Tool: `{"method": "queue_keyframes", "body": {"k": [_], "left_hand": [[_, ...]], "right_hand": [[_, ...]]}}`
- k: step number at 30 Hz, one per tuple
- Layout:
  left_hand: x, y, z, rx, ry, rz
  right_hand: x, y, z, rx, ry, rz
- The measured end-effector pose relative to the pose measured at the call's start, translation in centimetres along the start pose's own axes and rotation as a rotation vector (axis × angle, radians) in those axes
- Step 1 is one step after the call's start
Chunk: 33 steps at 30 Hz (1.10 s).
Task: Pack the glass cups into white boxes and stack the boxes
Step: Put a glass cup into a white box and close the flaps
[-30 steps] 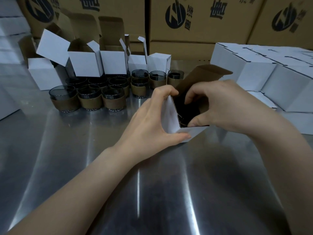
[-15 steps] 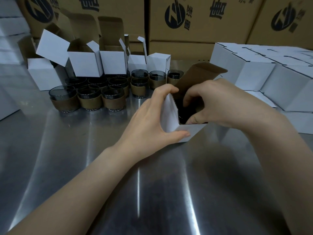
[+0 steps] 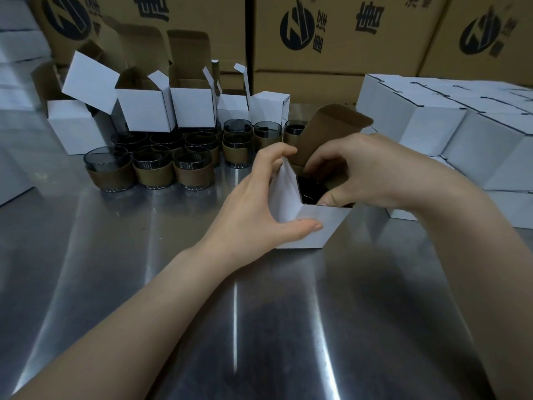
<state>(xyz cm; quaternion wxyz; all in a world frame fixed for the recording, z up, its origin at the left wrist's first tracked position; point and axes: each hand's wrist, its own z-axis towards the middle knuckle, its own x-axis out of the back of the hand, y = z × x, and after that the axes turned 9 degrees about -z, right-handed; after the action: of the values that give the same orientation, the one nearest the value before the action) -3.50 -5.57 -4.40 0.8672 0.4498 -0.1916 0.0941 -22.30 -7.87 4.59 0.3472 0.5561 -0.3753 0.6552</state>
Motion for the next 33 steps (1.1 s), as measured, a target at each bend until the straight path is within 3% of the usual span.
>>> {"method": "queue_keyframes", "body": {"k": [15,27,33], "left_hand": [[0.3,-0.3,0.0,0.035,-0.008,-0.048],[0.8,-1.4,-0.1,0.096,-0.028,-0.037],[0.9,-1.6,0.0,0.127,-0.062,-0.023]], "right_hand": [[0.4,0.5,-0.2,0.066,-0.009,0.198],[-2.0,1.2,0.8,0.108,0.377,0.969],[-3.6,1.8,1.6,-0.049,0.546,1.029]]}}
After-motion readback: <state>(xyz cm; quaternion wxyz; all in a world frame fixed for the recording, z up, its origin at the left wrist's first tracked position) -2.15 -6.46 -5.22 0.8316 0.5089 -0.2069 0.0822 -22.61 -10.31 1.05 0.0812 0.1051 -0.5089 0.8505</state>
